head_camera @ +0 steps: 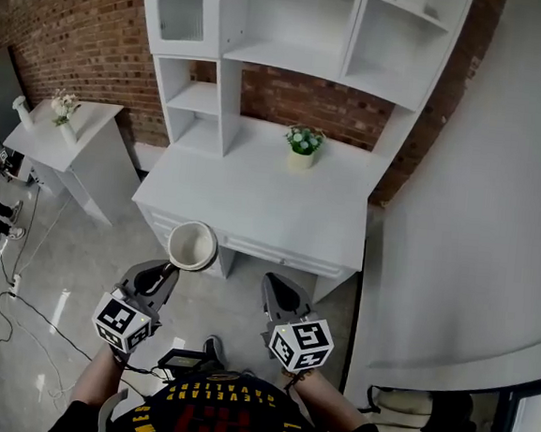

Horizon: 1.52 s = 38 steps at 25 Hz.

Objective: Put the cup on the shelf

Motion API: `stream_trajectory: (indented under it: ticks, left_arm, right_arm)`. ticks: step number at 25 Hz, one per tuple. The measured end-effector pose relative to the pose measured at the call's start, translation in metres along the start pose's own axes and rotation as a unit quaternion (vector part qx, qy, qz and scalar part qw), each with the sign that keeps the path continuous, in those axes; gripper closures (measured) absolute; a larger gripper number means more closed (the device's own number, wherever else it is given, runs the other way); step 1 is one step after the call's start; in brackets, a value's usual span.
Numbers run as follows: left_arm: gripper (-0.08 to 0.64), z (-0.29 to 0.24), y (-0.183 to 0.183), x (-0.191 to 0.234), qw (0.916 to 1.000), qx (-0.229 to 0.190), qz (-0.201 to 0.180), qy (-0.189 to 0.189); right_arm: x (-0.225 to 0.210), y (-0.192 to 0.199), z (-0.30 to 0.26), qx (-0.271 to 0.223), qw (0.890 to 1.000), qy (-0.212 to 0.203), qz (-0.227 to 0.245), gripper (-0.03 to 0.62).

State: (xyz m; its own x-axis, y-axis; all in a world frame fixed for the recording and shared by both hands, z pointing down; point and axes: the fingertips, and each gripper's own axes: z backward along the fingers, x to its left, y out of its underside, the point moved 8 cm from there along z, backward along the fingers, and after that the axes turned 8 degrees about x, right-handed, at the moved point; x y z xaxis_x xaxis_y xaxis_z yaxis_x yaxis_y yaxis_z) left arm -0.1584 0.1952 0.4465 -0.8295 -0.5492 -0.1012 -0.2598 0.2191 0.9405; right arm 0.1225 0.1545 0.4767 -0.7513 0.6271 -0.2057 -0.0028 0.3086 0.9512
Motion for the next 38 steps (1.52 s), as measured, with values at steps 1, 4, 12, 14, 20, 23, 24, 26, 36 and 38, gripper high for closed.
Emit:
stream_trajectory:
  ticks: [1,4,12,14,20,23,24,26,36,38]
  left_arm:
    - [0.512,-0.004,-0.001,0.009,1.0,-0.001,-0.002,0.006]
    - [0.512,-0.018,-0.008,0.038,0.9997,-0.008,-0.008,0.021]
    - [0.512,-0.043,-0.02,0.111,0.9975,-0.034,-0.015,0.061]
    - [0.512,-0.048,-0.022,0.126,0.9967,-0.038,-0.024,0.067]
    - [0.512,-0.057,-0.026,0.164,0.9944,-0.049,-0.04,0.085]
    - [0.512,-0.066,-0.031,0.181,0.9925,-0.053,-0.043,0.101]
    - [0.512,-0.071,-0.033,0.186,0.9917,-0.053,-0.048,0.108]
    - [0.512,-0.081,-0.038,0.192,0.9899,-0.05,-0.057,0.12]
    - [0.512,-0.119,-0.075,0.215,0.9866,-0.067,-0.056,0.138]
    - [0.512,-0.123,-0.086,0.22,0.9866,-0.071,-0.058,0.135]
  right_arm:
    - [0.0,-0.002,-0.008,0.0,1.0,0.005,-0.001,0.586]
    - [-0.001,-0.011,-0.031,-0.002,1.0,0.02,-0.001,0.586]
    - [0.008,-0.032,-0.083,-0.009,0.998,0.056,0.009,0.586]
    - [0.009,-0.037,-0.092,-0.011,0.998,0.066,0.013,0.586]
    - [0.018,-0.053,-0.111,-0.018,0.994,0.099,0.041,0.586]
    - [0.019,-0.062,-0.117,-0.019,0.993,0.11,0.049,0.586]
    - [0.018,-0.063,-0.118,-0.02,0.992,0.115,0.049,0.586]
    - [0.015,-0.065,-0.119,-0.022,0.991,0.125,0.046,0.586]
    - [-0.01,-0.077,-0.134,-0.032,0.992,0.115,0.025,0.586]
    - [-0.015,-0.087,-0.14,-0.039,0.993,0.107,0.029,0.586]
